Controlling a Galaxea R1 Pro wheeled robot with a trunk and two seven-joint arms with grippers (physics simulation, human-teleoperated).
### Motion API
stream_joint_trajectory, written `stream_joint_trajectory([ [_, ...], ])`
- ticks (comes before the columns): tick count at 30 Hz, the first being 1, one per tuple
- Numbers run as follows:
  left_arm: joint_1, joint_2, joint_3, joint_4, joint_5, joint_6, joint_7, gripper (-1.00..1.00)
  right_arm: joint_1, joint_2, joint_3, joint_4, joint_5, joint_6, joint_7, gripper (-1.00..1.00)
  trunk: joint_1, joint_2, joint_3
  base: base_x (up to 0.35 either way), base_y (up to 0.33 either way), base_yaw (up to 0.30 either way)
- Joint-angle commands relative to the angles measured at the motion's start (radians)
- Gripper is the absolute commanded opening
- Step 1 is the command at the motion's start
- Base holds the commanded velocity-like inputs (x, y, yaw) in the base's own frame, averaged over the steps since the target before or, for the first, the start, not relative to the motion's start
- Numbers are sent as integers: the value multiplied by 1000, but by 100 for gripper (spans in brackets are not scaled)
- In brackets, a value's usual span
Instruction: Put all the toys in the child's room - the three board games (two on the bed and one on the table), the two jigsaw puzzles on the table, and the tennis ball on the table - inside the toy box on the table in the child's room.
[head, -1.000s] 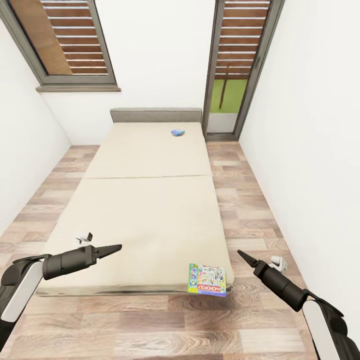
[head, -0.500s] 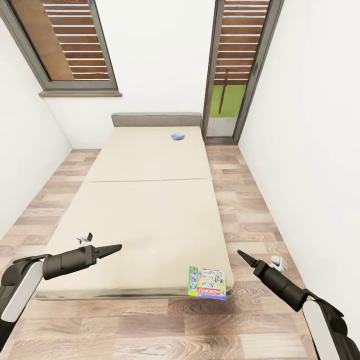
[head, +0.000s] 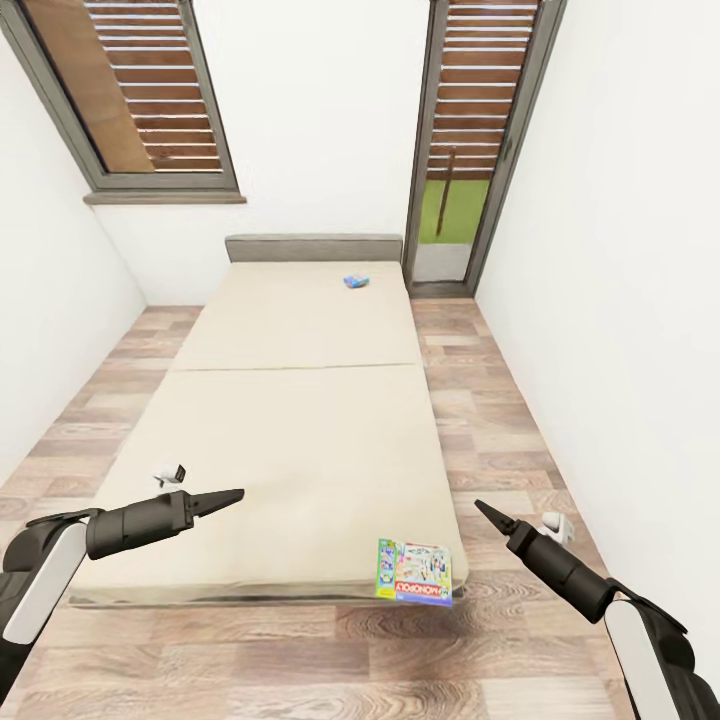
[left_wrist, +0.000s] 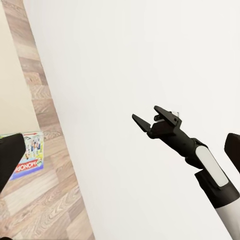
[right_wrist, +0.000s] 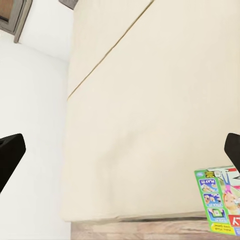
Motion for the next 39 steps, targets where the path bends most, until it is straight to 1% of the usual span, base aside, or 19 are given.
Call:
stream_joint_trajectory([
  [1,-1,0,0,0,0,4,-2,100,-1,0,-1,0,-4,7,1,100,1,-2,0,0,0,0],
  [39,-1,0,-1,-1,1,4,1,100,-1,1,-1,0,-4,7,1,100,1,-2,61,0,0,0],
])
